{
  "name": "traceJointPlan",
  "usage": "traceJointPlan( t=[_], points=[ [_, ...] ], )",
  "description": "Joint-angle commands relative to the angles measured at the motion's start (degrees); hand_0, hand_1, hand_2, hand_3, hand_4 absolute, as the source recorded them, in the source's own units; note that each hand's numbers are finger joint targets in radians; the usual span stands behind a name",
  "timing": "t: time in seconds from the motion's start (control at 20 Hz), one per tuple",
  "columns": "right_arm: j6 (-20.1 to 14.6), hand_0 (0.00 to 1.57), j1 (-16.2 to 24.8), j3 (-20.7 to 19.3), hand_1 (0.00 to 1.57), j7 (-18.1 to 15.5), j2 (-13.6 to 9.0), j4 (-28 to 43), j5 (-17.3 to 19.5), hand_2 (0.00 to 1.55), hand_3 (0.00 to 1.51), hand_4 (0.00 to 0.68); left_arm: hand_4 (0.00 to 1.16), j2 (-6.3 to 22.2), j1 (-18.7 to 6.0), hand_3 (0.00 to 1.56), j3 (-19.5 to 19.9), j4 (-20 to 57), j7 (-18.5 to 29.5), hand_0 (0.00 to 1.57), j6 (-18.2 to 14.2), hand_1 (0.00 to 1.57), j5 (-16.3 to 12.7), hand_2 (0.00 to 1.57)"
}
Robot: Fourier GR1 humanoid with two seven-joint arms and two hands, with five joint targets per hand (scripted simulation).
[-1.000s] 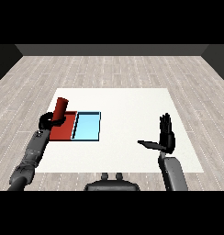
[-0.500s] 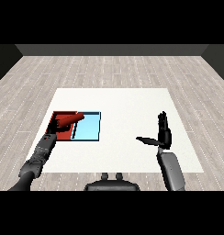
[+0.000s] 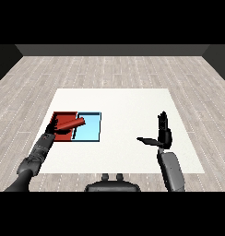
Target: Pick the red can and put it in the red box
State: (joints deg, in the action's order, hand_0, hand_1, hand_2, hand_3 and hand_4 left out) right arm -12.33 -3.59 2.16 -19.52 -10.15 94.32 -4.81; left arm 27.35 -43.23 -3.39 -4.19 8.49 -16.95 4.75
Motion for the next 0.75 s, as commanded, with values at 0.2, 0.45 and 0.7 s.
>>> traceJointPlan(
  t=[0.2,0.45,0.7],
  points=[
    [2.3,0.0,1.0,-0.2,0.0,-0.5,0.6,1.3,-2.5,0.0,0.0,0.0,0.0,1.9,-0.2,0.0,12.0,-8.0,13.5,0.0,-3.7,0.0,-11.2,0.0],
    [4.0,0.0,1.3,0.1,0.0,-1.3,0.6,3.1,-4.0,0.0,0.0,0.0,0.0,-5.0,-1.3,0.0,19.3,-21.0,29.3,0.0,8.2,0.0,-21.0,0.0],
    [9.5,0.0,2.2,2.5,0.0,-3.5,2.1,-0.1,-7.5,0.0,0.0,0.0,0.0,-13.8,1.7,0.0,16.2,-31.4,33.9,0.0,13.2,0.0,-22.4,0.0]
  ],
)
